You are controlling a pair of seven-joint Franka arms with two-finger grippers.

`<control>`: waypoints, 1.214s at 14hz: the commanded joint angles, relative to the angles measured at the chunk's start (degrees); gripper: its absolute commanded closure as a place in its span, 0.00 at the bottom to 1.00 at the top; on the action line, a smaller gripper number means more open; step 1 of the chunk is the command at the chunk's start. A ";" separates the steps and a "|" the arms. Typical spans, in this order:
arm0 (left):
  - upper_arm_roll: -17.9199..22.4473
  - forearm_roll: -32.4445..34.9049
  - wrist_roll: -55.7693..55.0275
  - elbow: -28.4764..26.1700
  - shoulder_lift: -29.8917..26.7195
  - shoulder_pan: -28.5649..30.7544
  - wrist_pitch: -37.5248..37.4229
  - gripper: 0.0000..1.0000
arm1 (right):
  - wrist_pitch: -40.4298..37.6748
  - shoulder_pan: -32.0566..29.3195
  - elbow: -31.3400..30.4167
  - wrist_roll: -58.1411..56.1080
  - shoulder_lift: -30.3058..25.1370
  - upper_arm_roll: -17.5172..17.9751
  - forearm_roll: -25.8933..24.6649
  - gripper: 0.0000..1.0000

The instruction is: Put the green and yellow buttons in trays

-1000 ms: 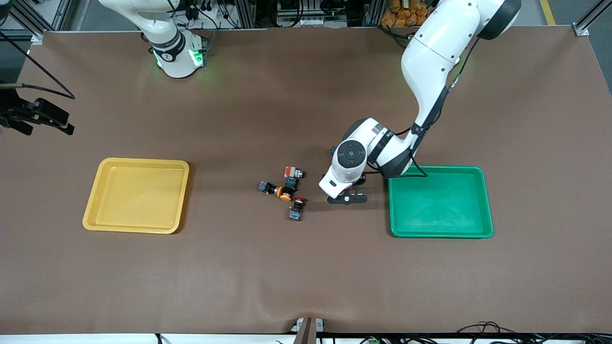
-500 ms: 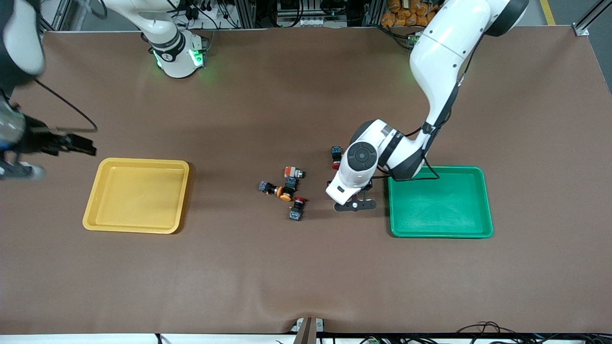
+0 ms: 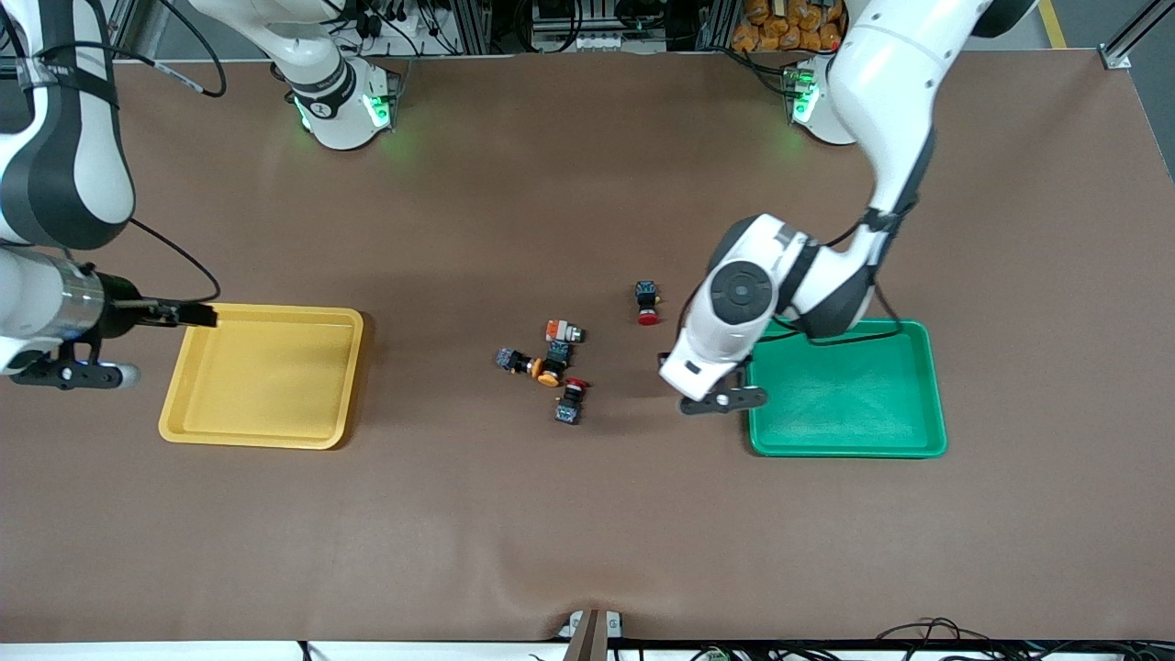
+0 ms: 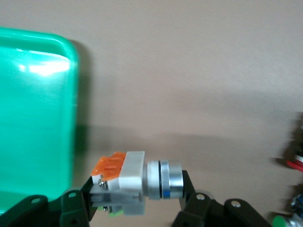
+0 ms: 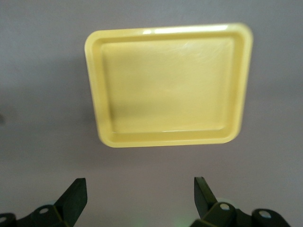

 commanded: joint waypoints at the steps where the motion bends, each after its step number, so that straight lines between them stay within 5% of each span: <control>1: -0.53 1.43 4.13 -1.40 -4.04 5.22 -3.76 1.00 | 0.47 2.36 1.30 13.19 2.92 0.59 3.99 0.00; 9: -0.71 1.87 14.07 -4.30 -1.51 19.99 -2.63 1.00 | 13.74 15.54 1.39 50.73 11.36 0.68 5.40 0.00; 13: -0.62 2.40 16.54 -8.69 -1.67 22.73 1.94 1.00 | 23.12 22.12 1.21 64.35 16.19 0.77 12.16 0.00; 17: -0.44 2.92 16.89 -12.82 -1.59 24.93 6.59 1.00 | 33.40 26.88 1.21 76.24 21.03 0.77 12.26 0.00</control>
